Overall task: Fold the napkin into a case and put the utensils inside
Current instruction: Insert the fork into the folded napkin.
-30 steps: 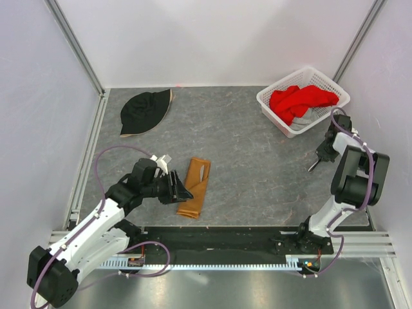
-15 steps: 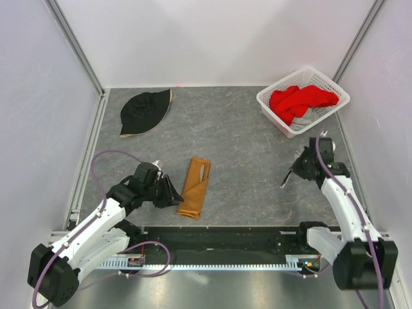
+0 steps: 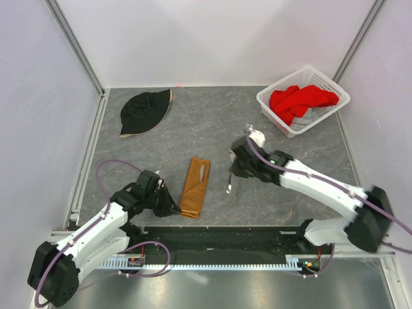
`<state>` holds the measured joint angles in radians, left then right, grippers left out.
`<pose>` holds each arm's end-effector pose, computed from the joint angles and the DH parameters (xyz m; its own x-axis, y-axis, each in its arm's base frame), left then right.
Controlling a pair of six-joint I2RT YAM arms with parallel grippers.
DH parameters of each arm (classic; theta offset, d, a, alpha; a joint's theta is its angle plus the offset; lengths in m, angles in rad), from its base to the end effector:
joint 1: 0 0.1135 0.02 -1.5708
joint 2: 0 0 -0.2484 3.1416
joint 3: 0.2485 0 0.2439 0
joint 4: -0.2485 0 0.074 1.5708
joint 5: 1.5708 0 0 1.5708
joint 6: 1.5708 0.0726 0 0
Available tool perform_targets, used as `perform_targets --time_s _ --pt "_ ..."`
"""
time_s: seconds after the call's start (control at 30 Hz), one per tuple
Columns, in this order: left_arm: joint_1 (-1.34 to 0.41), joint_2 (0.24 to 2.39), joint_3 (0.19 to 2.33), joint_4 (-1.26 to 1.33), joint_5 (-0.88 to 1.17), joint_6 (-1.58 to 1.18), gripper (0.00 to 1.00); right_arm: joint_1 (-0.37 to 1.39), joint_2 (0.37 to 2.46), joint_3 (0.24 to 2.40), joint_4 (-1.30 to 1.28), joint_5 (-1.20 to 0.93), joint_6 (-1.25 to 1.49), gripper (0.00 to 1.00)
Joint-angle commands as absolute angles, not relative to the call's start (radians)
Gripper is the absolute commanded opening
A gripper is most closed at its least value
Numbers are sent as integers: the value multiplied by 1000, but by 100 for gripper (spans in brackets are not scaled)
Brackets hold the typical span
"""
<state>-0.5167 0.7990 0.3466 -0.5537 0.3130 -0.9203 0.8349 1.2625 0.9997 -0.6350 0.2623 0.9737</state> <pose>0.1300 -0.0996 0.1213 -0.9328 -0.3408 -0.1171 -0.2131 0.7837 -0.5834 0.2008 0.1937 0.2340 -0.7974 0.3093 -0.5181 0.0926 0.9112 0.4015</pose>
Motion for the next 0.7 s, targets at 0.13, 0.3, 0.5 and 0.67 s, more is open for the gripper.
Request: perform_targets --time_s 0.13,0.3,0.5,0.67 --pt "-517 819 327 -480 396 -960 10 884 1780 1382 -442 355 930 0" --pt "-517 792 337 -474 407 -953 10 887 1934 1523 -428 341 928 0" --pt "-517 896 319 -457 411 -943 6 893 2017 1594 -440 333 928 0" --pt "-517 931 310 -423 416 -945 6 930 2043 1591 -459 376 942 0"
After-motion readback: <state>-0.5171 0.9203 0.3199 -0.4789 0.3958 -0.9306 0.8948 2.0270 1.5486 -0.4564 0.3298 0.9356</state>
